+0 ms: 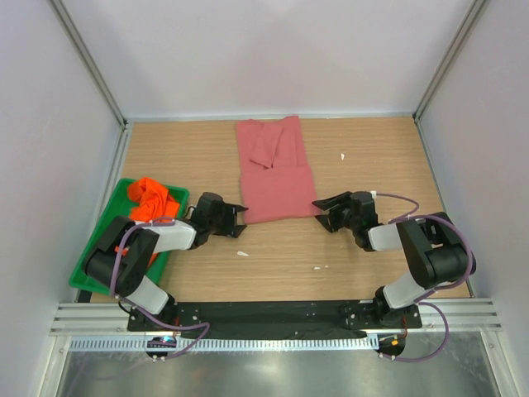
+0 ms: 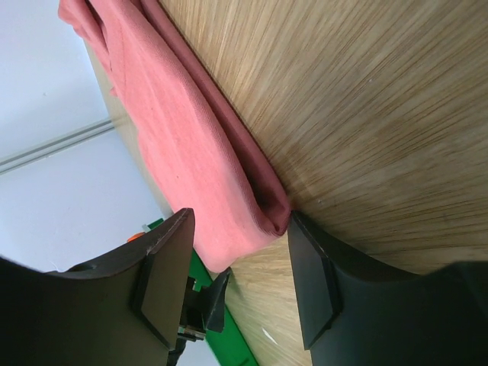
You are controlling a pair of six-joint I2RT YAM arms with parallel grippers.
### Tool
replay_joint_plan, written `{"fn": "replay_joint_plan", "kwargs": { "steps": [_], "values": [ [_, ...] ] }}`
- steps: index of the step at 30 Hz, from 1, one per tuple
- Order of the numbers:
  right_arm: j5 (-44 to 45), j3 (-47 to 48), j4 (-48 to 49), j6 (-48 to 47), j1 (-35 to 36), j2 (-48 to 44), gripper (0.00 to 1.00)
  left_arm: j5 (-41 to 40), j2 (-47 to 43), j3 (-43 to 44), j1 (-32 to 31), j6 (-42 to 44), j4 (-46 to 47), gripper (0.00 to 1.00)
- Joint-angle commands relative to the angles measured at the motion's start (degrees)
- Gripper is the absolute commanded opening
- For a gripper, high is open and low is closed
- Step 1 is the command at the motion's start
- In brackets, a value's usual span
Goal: Fold and stack the t-shirts
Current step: Fold the tshirt
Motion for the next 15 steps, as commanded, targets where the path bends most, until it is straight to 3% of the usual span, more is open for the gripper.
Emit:
{"fn": "replay_joint_plan", "kwargs": {
  "steps": [1, 10, 15],
  "values": [
    [3.9, 0.7, -2.6, -0.6, 0.6, 1.4, 0.58, -1.2, -0.5, -0.7, -0.4, 0.3, -7.9, 0.59],
    [4.6, 1.6, -2.1, 1.7, 1.9, 4.7, 0.55, -0.9, 5.1, 0.4, -0.4, -0.8, -3.6, 0.5],
    [5.1, 1.6, -2.6, 2.3, 2.2, 5.4, 0.49, -1.6, 5.8, -0.4, -0.4, -1.3, -1.4, 0.37]
  ]
}}
